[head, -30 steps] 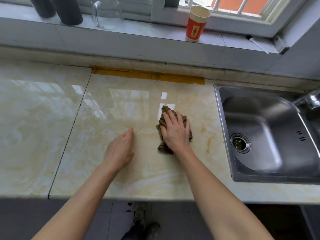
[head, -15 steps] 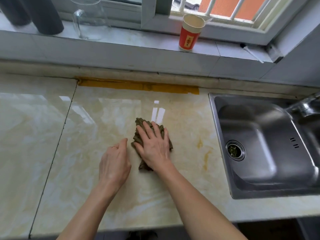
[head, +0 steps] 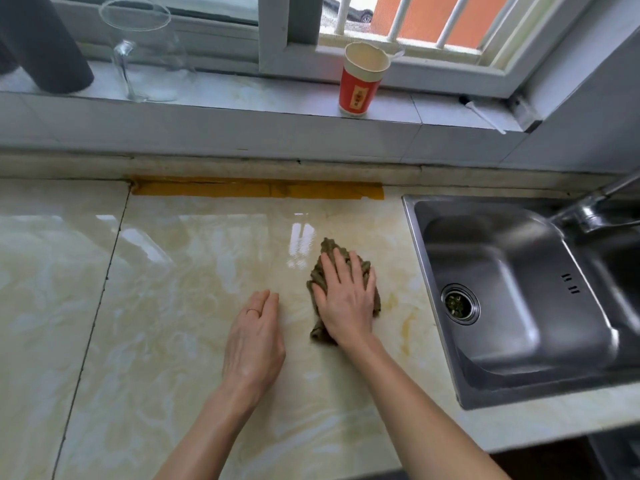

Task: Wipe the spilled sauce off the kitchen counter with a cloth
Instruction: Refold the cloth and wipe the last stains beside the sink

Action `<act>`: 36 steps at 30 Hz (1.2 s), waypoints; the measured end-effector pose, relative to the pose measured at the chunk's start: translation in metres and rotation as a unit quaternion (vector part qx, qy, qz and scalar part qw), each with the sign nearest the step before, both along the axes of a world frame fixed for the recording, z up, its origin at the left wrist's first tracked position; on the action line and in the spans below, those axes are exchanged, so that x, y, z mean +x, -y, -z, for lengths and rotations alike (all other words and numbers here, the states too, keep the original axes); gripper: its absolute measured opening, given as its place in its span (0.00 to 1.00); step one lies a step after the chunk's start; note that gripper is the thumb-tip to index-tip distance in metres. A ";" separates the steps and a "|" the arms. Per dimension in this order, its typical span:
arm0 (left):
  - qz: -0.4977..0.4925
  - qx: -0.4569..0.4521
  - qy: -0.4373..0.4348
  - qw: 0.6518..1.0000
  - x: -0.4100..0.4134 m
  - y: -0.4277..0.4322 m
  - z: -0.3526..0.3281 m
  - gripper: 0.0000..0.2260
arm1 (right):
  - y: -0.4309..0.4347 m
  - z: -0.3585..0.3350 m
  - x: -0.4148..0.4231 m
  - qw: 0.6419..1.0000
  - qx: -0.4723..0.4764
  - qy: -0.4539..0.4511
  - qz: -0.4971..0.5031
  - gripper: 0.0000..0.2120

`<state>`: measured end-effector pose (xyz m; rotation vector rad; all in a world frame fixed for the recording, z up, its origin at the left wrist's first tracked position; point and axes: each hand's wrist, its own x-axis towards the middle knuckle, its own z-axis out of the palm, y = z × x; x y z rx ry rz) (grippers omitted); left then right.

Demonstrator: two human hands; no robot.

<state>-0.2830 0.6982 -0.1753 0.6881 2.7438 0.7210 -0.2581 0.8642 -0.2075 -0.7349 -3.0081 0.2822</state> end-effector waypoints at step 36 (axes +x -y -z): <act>0.081 -0.059 -0.023 0.995 0.005 -0.042 -0.002 0.26 | -0.095 -0.008 -0.026 0.992 -0.007 0.049 0.113 0.29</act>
